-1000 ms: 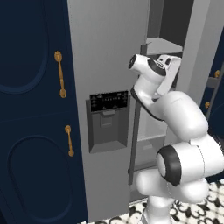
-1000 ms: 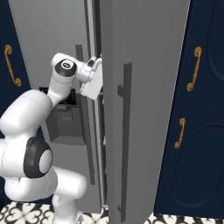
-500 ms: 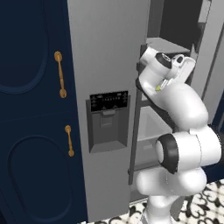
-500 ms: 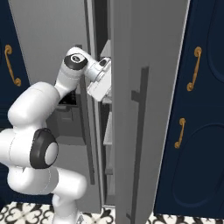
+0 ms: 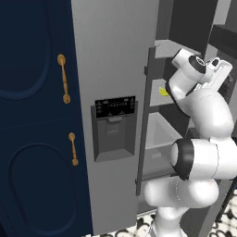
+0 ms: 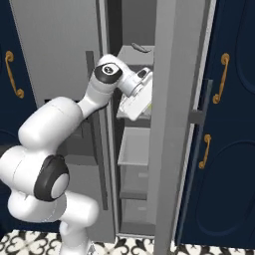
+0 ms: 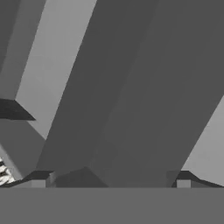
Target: Grab a lemon wedge from the fridge and one ice cube from the ice bowl, and put them in the glass of lemonade.
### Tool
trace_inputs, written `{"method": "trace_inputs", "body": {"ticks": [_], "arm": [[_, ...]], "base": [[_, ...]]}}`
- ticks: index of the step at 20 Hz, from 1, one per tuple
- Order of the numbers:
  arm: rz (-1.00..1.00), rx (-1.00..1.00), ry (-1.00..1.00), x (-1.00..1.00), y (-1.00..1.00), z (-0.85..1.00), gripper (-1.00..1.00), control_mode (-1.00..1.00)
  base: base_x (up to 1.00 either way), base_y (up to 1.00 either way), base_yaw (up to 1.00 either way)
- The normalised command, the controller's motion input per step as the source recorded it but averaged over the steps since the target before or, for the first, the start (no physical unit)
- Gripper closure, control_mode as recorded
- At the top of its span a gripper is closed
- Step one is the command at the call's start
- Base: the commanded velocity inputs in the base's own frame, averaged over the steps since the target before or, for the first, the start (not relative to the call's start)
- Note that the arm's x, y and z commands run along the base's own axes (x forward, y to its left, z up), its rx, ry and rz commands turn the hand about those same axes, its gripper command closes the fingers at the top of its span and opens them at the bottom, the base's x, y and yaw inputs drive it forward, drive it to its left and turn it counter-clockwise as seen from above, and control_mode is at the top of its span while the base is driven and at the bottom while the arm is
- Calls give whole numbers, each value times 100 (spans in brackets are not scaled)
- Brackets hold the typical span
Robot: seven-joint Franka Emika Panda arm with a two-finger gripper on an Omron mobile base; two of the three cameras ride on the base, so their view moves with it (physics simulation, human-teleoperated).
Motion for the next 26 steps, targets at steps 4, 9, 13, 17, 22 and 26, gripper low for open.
{"method": "trace_inputs", "body": {"ticks": [4,9,13,17,22,26], "arm": [[22,-13,0,-4,-89,0,-100,-100],[25,-10,0,0,-92,0,-100,-100],[25,-5,0,0,-89,0,-100,-100],[24,-2,0,-12,-45,2,-100,-100],[11,0,-1,-45,42,39,-100,-100],[0,1,-8,-17,72,25,-100,-100]], "base": [[0,0,0],[0,0,0],[0,0,0],[0,0,0],[0,0,0],[0,0,0]]}}
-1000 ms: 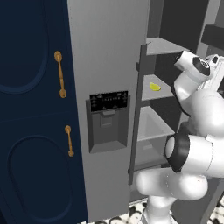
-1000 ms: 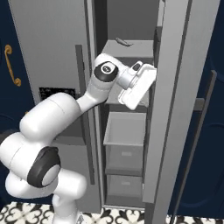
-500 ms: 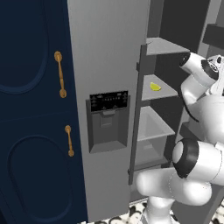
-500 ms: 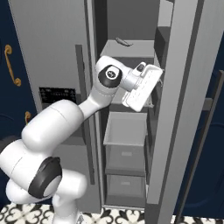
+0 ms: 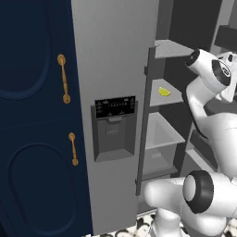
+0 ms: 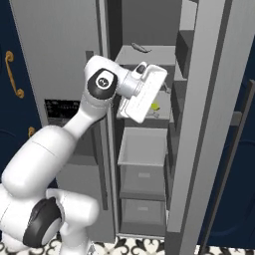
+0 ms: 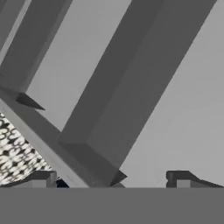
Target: Grab a lemon wedge from the fridge and one ice cube from the ice bowl, and put them in the glass of lemonade.
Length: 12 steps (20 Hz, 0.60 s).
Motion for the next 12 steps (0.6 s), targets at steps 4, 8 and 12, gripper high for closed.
{"method": "trace_inputs", "body": {"ticks": [4,8,12], "arm": [[-4,14,-8,-8,68,4,-100,-100],[-4,55,-15,-1,76,-79,-100,-100],[-4,83,-22,-4,64,-100,-100,-100]], "base": [[0,0,0],[0,0,0],[0,0,0]]}}
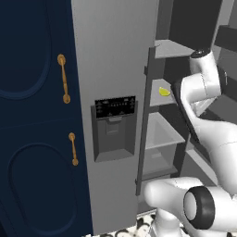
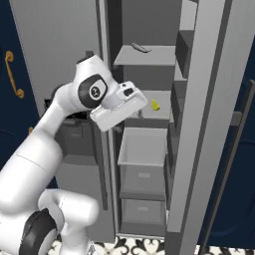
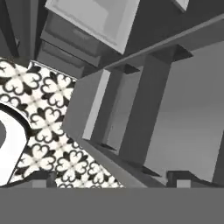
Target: Grab a lemon wedge from the fridge and one ice cube from the ice bowl, and put them in the glass of lemonade.
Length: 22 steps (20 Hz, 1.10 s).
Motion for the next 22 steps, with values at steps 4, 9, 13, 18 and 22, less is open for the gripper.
{"method": "trace_inputs", "body": {"ticks": [4,9,13,18,22], "arm": [[-9,85,-35,-1,53,-80,-100,-100],[-10,48,-31,-53,25,1,-100,-100],[0,0,0,-100,9,67,-100,-100],[-4,0,0,-97,32,54,-100,-100],[-3,0,-3,-66,28,25,-100,-100]], "base": [[0,0,0],[0,0,0],[0,0,0],[0,0,0],[0,0,0]]}}
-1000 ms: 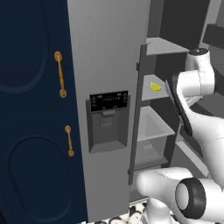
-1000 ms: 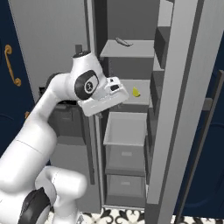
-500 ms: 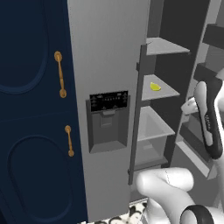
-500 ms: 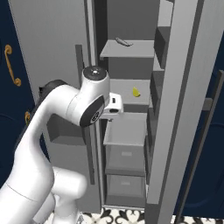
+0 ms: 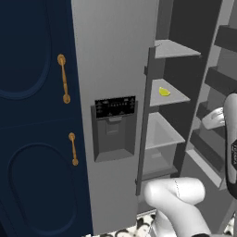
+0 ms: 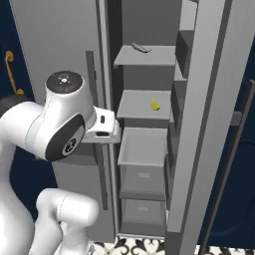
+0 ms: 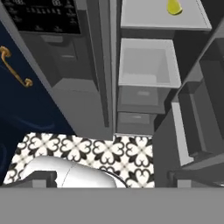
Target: Grab a lemon wedge from the fridge and one ice cube from the ice bowl, and put them in the glass of lemonade.
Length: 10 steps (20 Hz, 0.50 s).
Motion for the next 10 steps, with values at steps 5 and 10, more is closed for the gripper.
{"method": "trace_inputs", "body": {"ticks": [5,10], "arm": [[-6,0,0,0,22,0,-100,-100],[-4,0,-2,-1,-3,-7,-100,-100]], "base": [[0,0,0],[0,0,0]]}}
